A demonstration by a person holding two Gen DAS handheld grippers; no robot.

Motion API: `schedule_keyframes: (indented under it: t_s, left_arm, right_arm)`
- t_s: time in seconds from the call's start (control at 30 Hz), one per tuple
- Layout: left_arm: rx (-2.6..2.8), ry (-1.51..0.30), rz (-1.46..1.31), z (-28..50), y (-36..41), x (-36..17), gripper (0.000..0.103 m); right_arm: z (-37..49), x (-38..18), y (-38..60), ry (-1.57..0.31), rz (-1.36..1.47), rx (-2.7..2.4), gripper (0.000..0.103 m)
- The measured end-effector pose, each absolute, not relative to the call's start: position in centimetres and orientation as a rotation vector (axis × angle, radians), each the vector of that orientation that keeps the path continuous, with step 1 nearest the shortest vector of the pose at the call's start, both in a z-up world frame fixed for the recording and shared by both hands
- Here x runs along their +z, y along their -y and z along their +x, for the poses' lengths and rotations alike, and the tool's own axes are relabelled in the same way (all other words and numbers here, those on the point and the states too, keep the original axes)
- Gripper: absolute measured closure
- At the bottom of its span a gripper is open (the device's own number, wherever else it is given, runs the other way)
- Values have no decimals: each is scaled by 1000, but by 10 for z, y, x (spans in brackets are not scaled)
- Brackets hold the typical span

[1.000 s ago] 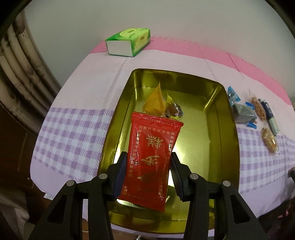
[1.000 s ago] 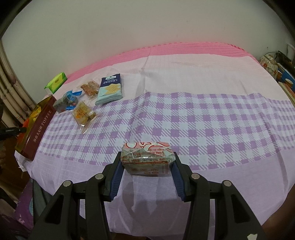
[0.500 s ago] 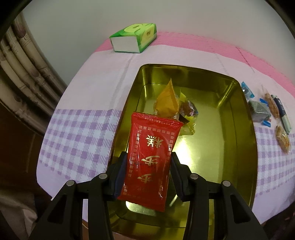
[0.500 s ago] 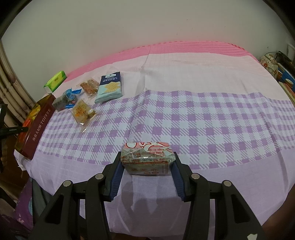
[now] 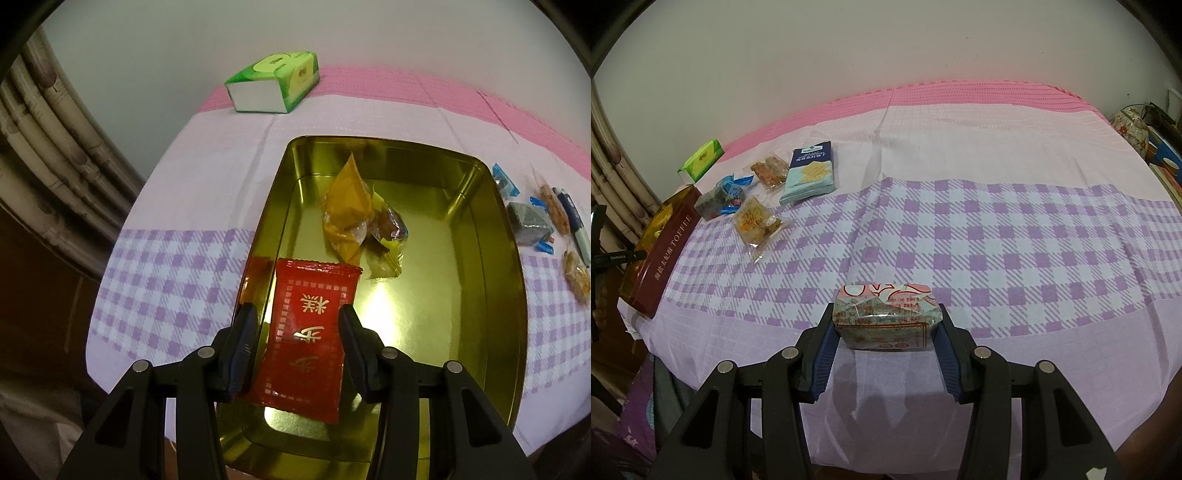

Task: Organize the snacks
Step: 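Carry the red packet into the gold tin and release it with the left gripper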

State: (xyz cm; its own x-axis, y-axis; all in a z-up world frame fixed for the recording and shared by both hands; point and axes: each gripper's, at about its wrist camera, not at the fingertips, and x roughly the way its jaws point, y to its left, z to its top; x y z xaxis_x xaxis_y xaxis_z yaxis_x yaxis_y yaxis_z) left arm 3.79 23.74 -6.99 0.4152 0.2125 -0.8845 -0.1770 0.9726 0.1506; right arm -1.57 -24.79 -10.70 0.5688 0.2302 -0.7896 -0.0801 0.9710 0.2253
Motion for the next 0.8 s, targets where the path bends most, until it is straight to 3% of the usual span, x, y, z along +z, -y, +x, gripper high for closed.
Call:
schedule_keyframes:
  t_s: [0.47, 0.8]
  left_arm:
    - [253, -1078, -48, 30, -242, -54, 56]
    - [310, -947, -81, 3, -231, -18, 56]
  right_arm:
    - [-22, -105, 246, -926, 173, 195, 57]
    - [-30, -87, 245, -896, 187, 205, 57]
